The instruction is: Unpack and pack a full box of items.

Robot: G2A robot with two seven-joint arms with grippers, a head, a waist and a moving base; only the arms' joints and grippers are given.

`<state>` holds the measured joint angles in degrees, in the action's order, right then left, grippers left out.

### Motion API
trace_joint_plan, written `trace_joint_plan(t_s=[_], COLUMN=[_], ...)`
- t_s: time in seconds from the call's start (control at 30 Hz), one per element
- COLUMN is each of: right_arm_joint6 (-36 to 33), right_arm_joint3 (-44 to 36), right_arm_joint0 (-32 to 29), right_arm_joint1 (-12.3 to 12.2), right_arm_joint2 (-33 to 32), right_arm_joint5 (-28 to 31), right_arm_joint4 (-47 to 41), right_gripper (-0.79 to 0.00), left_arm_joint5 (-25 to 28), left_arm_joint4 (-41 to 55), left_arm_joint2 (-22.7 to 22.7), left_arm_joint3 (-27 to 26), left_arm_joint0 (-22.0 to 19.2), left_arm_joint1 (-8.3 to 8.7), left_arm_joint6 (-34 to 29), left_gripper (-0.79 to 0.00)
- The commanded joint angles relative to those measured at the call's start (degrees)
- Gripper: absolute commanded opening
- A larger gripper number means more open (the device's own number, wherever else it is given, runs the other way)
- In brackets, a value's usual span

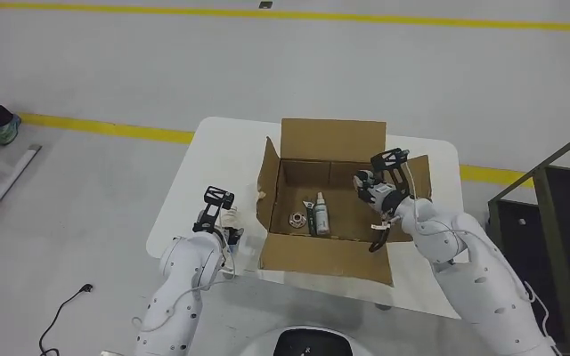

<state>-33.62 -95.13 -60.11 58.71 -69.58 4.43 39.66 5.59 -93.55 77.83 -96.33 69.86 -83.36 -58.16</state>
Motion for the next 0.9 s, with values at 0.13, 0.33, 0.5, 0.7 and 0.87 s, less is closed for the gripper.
trace_joint_plan(t_s=[0.13,0.33,0.5,0.7,0.87], right_arm_joint6=[0.85,-7.91,-17.56,-22.94,-22.86], right_arm_joint3=[-0.96,-3.33,2.61,10.96,11.23], right_arm_joint0=[-0.25,7.47,17.42,21.58,21.65], right_arm_joint1=[-0.01,2.22,6.76,10.9,11.05], right_arm_joint2=[0.28,11.81,25.03,33.04,33.1], right_arm_joint5=[0.24,-11.15,-24.67,-34.89,-35.26], right_arm_joint4=[2.13,15.57,21.83,27.11,27.06], right_gripper=[-0.785,-0.785,-0.785,-0.785,-0.785], left_arm_joint5=[0.0,0.0,0.0,0.0,0.0], left_arm_joint4=[0.0,0.0,0.0,0.0,0.0], left_arm_joint2=[0.0,0.0,0.0,0.0,0.0], left_arm_joint3=[0.0,0.0,0.0,0.0,0.0], left_arm_joint0=[0.0,0.0,0.0,0.0,0.0], left_arm_joint1=[0.0,0.0,0.0,0.0,0.0], left_arm_joint6=[0.0,0.0,0.0,0.0,0.0], left_gripper=[0.0,0.0,0.0,0.0,0.0])
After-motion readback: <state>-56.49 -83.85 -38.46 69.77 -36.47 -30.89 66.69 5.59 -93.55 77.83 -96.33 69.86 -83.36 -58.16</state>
